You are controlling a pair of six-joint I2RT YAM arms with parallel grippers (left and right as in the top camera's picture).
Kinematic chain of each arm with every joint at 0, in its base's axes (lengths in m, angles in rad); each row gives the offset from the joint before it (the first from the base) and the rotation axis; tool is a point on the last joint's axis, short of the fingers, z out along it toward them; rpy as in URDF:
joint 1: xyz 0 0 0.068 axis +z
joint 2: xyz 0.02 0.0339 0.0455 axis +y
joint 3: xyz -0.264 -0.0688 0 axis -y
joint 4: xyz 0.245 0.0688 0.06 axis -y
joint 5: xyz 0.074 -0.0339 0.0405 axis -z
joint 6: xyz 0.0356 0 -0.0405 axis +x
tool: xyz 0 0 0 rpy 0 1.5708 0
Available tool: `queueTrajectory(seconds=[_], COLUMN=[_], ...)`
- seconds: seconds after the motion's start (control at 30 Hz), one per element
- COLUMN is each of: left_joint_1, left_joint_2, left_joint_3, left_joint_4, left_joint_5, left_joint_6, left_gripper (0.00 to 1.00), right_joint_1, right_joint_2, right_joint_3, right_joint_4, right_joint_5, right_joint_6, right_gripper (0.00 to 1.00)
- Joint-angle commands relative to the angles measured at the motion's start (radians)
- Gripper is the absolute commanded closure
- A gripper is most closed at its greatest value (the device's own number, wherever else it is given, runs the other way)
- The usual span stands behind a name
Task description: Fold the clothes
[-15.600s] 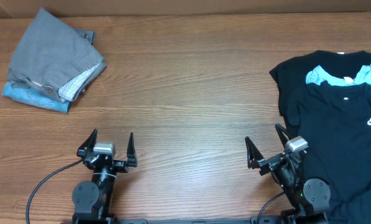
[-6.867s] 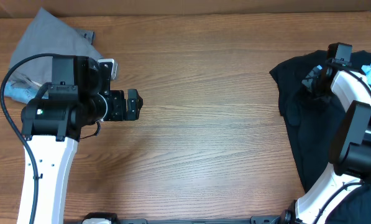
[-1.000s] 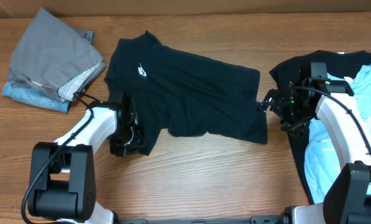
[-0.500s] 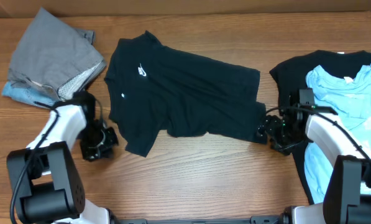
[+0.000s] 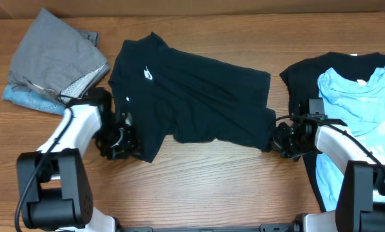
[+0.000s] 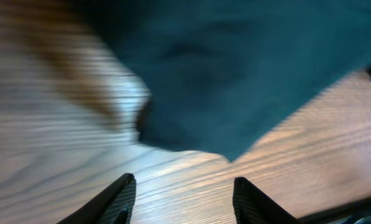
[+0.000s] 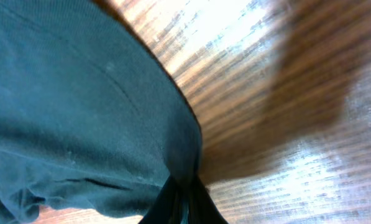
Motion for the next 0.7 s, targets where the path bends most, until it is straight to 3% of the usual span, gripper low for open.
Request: queueTrajectory(seconds=[0.0, 0.2, 0.43, 0.6, 0.63, 0.67], left_joint_1=[-0.085, -0.189, -0.226, -0.226, -0.226, -0.226], left_joint_2=[-0.021, -0.02, -0.02, -0.02, -0.02, -0.02], left_joint_3=[0.016, 0.013, -0.074, -0.165, -0.18, -0.192], left_joint_4=[0.014, 0.024, 0.138, 0.196, 0.197, 0.192], left_joint_5=[0.017, -0.09, -0.148, -0.148, -0.148, -0.148], left_joint_6=[0.041, 0.021, -0.02, -0.024, -0.024, -0.024], left_gripper=[0.43, 0.29, 0.27, 0.37, 0.42, 0.59], right_joint_1=[-0.008, -0.008, -0.008, -0.008, -0.008, -0.008], right_joint_2=[-0.009, -0.085, -0.132, -0.132, -0.132, -0.132], right_joint_3=[0.024, 0.167, 0.187, 0.187, 0.187, 0.187], right_joint_4=[-0.084, -0.37, -0.389, -0.378, -0.373, -0.369], right_joint_5=[0.044, 0.326, 0.335, 0.336, 0.335, 0.335], right_joint_6=[0.004, 0.034, 0.034, 0.034, 0.034, 0.034], right_gripper=[0.96, 0.96, 0.96, 0.96, 0.96, 0.96])
